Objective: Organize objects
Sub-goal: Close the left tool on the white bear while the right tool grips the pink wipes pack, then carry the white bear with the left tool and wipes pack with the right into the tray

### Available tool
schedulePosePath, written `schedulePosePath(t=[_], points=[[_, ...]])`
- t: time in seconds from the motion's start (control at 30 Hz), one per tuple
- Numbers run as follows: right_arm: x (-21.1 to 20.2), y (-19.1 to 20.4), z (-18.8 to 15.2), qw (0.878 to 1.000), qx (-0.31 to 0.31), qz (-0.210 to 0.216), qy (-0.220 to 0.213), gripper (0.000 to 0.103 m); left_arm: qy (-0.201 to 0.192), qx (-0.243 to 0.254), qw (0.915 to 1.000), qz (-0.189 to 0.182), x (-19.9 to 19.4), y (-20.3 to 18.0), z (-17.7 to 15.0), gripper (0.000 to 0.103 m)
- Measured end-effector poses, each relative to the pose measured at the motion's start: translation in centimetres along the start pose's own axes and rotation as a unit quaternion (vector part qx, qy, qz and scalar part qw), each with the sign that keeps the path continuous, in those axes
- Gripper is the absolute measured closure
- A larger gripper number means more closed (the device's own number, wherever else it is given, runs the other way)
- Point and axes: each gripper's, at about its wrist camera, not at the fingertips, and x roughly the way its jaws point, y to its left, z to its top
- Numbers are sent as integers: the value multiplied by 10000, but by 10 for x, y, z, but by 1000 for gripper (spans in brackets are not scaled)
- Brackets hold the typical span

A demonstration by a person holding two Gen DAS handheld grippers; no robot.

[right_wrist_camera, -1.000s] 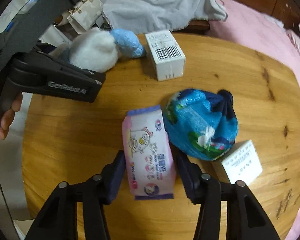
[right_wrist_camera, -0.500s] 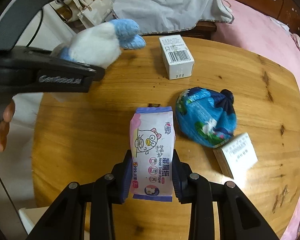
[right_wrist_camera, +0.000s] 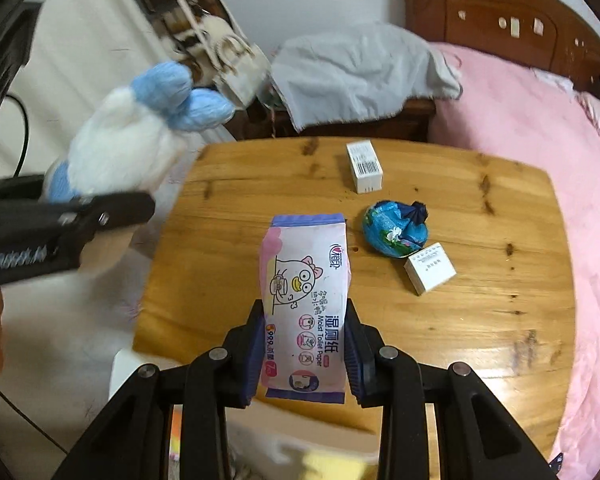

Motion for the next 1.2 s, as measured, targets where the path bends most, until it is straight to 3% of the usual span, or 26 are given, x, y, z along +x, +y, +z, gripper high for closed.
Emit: schedulePosePath(t=[0.23,0.5,0.93,1.2], points=[[-51,16,-21,9989,-281,250,-266,68,-285,-429,9986,-107,-55,-13,-61,40],[-86,36,-63,9959,-717,505,-229,68,-490,-930,9945,12,-89,-21,-124,40],[-97,47,-117,9920,-1201,383,55,68,-361,-1473,9881,271,-88,-41,-193,39],[-95,45,-130,9918,-1167,463,240,67,-39,-1696,9852,242,-73,-57,-222,39]])
